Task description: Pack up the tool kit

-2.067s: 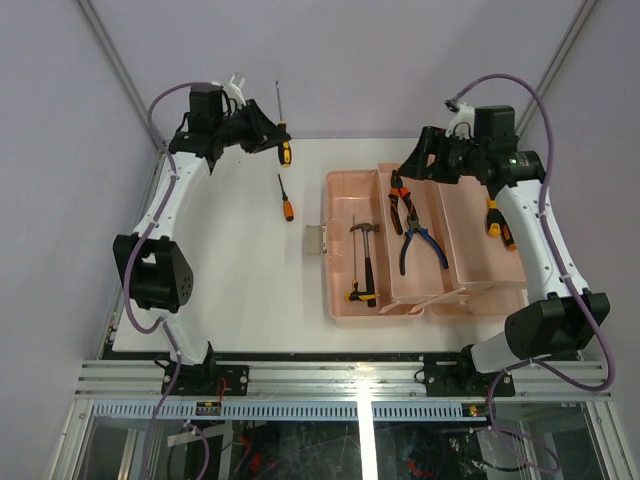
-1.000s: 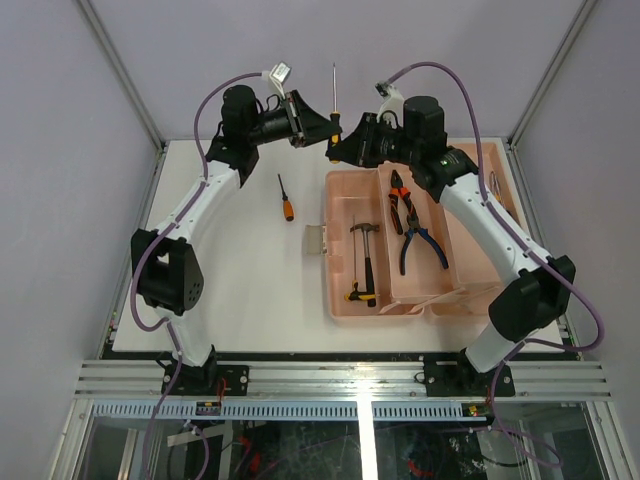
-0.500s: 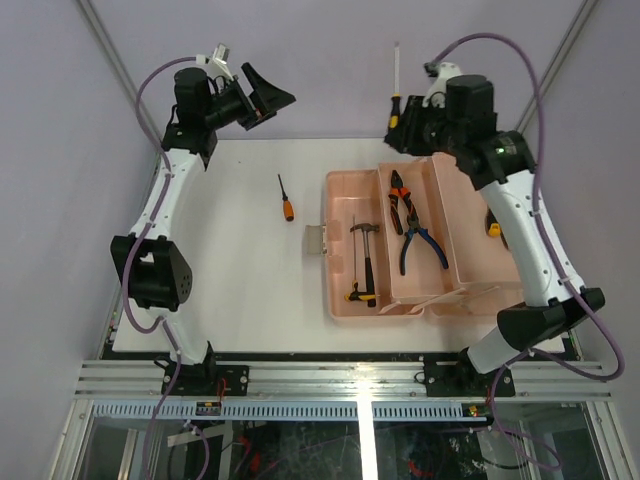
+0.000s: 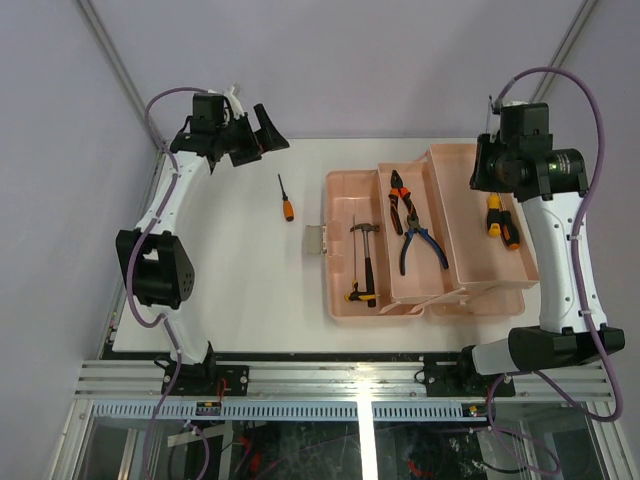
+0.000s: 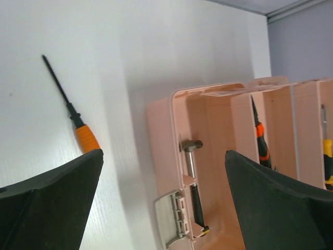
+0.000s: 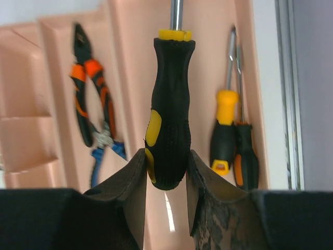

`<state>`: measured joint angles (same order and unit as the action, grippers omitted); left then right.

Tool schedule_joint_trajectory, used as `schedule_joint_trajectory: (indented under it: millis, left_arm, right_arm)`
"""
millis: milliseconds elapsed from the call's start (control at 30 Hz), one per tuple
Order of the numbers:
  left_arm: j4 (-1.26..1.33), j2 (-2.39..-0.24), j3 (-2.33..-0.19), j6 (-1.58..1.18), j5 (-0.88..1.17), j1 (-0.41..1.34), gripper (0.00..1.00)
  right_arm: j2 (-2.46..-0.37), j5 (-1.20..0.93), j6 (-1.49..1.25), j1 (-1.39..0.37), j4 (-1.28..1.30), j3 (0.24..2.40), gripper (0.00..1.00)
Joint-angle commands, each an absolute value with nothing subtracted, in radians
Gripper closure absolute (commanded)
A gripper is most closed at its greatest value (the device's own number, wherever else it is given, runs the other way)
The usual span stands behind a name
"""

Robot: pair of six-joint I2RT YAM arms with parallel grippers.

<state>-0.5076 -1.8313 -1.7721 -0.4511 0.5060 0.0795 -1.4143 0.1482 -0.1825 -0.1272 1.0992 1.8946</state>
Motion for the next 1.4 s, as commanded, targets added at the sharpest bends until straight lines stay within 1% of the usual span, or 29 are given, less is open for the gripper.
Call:
schedule_joint_trajectory:
  millis: [0,100,267,500,867,967,1133,1267,1367]
  left_arm:
    - [-0.613,-1.881,-1.838,-0.381,0.442,0.084,0.00]
    - [-0.628,-1.899,-1.865,-0.386,0.458,0.086,0.00]
    - [-0.648,-1.923,-1.906,-0.374,0.435,0.101,0.00]
    - [-0.684,-2.025,-1.927,-0.368,0.295,0.119,0.00]
    - [-0.688,-2.186,-1.947,-0.421,0.178,0.133,0.00]
    - [-0.707,-2.220,-1.949,-0.424,0.115,0.140,0.00]
    - [-0.721,-2.253,-1.933,-0.432,0.084,0.149,0.00]
    - [-0.726,-2.258,-1.920,-0.432,0.057,0.176,0.00]
    - [-0.732,-2.267,-1.923,-0.431,0.026,0.193,0.00]
  right_arm:
    - [-1.392,0.131,-0.115,-0.034,1.122,1.803,1.00]
    - [-1.390,0.079,-0.090,0.014,1.110,1.742,1.00]
    - [-1.411,0.018,-0.075,0.025,1.098,1.676,1.00]
    - [-1.458,-0.060,-0.057,0.025,1.135,1.652,1.00]
    - [-1.466,-0.031,-0.035,0.025,1.194,1.594,1.00]
    - [-1.471,-0.025,-0.035,0.026,1.200,1.597,0.96]
    - [-1.464,-0.003,-0.035,0.025,1.206,1.605,0.86]
    - [-1.458,0.012,-0.038,0.026,1.204,1.600,0.76]
    - [-1.458,0.019,-0.040,0.025,1.207,1.603,0.67]
